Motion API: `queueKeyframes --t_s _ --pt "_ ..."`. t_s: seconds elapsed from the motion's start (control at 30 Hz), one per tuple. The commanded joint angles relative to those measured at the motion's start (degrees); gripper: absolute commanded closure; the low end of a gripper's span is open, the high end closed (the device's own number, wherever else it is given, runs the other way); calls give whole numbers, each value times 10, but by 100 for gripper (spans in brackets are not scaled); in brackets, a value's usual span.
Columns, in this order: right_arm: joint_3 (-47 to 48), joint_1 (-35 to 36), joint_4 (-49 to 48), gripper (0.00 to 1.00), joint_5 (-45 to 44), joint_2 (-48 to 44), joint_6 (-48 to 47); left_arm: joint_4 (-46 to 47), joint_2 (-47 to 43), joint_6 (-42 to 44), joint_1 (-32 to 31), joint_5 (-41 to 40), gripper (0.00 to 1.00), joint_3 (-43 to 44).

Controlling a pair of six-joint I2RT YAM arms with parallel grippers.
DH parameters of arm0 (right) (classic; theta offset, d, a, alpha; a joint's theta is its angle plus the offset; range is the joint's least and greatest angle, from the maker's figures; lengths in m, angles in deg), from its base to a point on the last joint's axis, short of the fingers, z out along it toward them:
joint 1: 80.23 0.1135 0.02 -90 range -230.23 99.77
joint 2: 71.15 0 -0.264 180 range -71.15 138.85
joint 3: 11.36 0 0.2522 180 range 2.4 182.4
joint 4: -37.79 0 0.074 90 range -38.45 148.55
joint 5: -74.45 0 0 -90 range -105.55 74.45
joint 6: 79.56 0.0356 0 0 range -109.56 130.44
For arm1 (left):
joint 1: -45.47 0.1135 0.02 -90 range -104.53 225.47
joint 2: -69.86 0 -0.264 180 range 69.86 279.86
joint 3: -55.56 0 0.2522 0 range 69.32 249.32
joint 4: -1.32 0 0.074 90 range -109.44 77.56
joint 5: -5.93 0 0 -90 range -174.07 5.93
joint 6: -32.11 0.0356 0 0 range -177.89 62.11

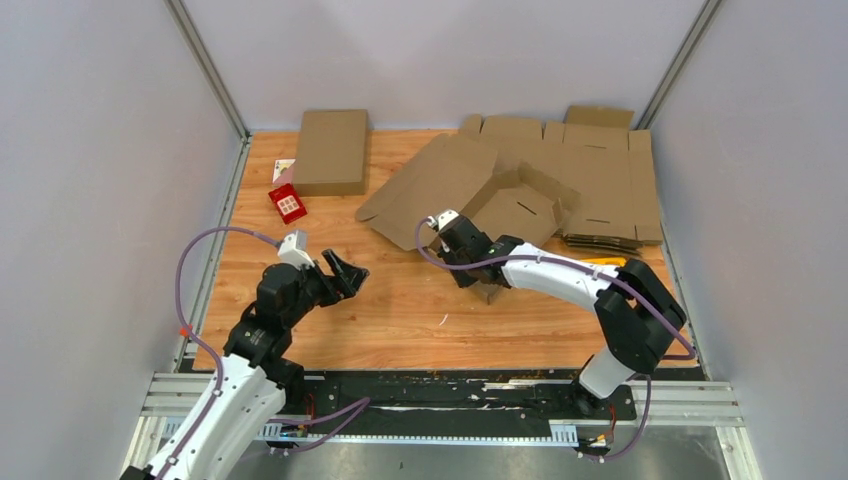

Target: Fold the paper box

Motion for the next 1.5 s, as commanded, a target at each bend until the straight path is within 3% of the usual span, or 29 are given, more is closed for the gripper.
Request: queueKeyframes --t_s 0.0,0.07,0.2,0.23,0.27,0.3,0.37,0.43,0.67,0.87,1.13,1.33,1.47 --pt "61 29 -14 92 -26 13 50 -41 -15 49 -1 -38 7 28" --pt "91 44 -19 96 -16 21 98 -65 -20 60 -1 -60 7 39" --pt "145 65 -56 89 51 42 243 -107 -35 68 -1 -104 5 56" --pt "145 65 -90 80 96 43 267 -102 -40 64 -1 -103 5 52" --pt "140 65 -128 61 163 41 282 -96 -44 60 -1 -101 4 48" --pt "138 65 -155 42 184 38 292 -93 -46 60 -1 -100 4 44" --pt "143 63 -149 16 179 24 296 -89 -46 62 -1 -92 4 40" --pt "140 55 -130 6 166 -6 261 -82 -39 70 -1 -73 4 38" --pt "5 -54 -105 7 141 -178 185 -51 4 88 -1 -27 1 24" --pt "-136 -167 -115 8 72 -318 143 -58 46 1 -1 -48 0 -1" --pt "-235 -180 -178 11 3 -387 136 26 41 -108 -3 12 7 -57" --pt "-258 -180 -203 12 -19 -386 148 25 4 -163 -51 -42 7 -55" --pt "-263 -180 -203 12 -34 -395 152 49 53 -190 -106 -70 6 -34"
